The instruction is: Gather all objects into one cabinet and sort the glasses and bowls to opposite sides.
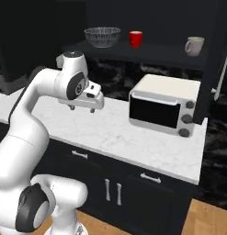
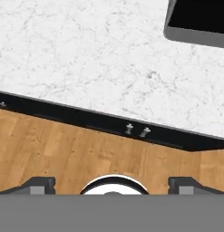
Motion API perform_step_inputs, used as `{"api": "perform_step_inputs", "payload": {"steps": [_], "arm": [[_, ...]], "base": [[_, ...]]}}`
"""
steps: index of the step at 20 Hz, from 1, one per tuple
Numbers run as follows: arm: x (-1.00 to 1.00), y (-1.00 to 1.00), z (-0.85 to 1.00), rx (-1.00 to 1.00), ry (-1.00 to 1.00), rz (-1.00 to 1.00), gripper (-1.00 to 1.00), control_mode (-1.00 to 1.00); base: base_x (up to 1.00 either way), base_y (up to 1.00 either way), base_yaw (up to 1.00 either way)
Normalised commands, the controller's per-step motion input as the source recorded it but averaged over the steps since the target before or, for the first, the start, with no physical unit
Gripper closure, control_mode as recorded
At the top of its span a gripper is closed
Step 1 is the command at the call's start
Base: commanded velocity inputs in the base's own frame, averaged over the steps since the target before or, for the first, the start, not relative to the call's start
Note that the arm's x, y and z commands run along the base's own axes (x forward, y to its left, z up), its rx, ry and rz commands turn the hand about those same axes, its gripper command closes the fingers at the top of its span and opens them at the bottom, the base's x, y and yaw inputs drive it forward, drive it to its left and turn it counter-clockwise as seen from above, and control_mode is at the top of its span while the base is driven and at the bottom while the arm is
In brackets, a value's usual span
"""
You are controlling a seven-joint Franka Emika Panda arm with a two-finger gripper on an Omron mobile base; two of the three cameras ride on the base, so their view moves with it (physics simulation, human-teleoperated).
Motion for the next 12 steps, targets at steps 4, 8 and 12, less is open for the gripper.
{"api": "perform_step_inputs", "payload": {"steps": [4,8,12], "arm": [[0.0,0.0,0.0,0.0,0.0,0.0,-1.0,1.0],[0.0,0.0,0.0,0.0,0.0,0.0,-1.0,1.0],[0.0,0.0,0.0,0.0,0.0,0.0,-1.0,1.0]], "base": [[0.0,0.28,0.53],[0.03,0.3,0.57],[0.03,0.36,0.6]]}}
